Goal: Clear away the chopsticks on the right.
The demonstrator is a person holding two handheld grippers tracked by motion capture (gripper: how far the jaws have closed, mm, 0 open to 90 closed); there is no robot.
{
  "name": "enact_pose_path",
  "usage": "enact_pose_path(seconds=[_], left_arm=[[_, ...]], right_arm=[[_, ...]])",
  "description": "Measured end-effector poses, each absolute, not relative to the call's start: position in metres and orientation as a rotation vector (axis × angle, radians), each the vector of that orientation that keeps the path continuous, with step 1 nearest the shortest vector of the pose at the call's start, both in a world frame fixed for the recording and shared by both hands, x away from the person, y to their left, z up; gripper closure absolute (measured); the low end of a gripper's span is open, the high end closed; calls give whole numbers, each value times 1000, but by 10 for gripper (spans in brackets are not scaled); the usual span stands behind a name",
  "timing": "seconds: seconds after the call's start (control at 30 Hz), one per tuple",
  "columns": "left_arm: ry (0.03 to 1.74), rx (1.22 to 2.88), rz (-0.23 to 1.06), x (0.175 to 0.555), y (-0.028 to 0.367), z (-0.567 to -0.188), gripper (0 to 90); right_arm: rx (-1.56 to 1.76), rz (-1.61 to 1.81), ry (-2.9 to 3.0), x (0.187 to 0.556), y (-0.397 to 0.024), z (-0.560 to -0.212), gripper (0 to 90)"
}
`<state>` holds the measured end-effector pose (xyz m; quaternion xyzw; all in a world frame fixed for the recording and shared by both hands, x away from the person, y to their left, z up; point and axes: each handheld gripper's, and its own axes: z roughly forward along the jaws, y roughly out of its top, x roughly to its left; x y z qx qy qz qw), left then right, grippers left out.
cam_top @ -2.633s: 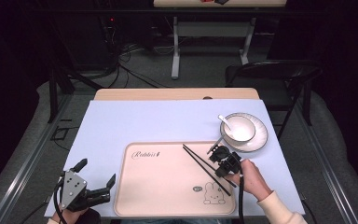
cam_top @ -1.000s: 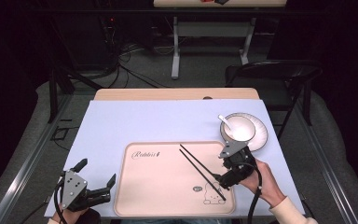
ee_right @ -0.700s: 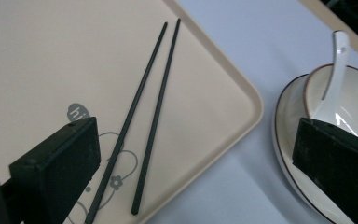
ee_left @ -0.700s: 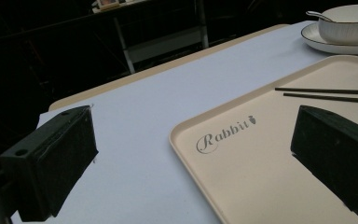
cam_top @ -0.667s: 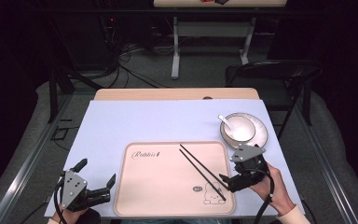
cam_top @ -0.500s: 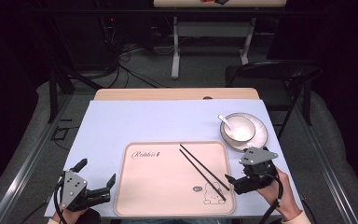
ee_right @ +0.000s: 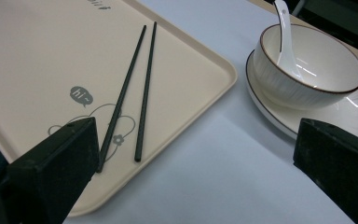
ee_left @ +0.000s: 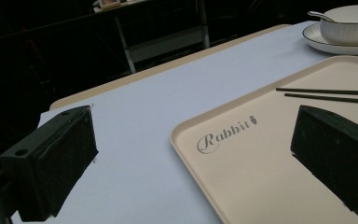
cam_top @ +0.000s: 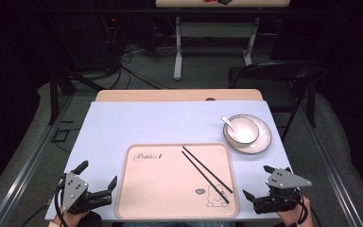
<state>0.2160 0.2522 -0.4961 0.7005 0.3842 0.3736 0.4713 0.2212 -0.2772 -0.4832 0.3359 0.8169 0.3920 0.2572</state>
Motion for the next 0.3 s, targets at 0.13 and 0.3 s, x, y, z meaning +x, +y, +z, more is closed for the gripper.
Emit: enact_pose_path(seconds=[0.13, 0.3], left_arm=[[940, 1716, 914, 216, 252, -496, 0], [940, 1717, 913, 216, 252, -496, 0]], right_arm=[[951, 1057, 2230, 212, -282, -494, 0], [993, 1079, 2243, 209, -286, -499, 0]])
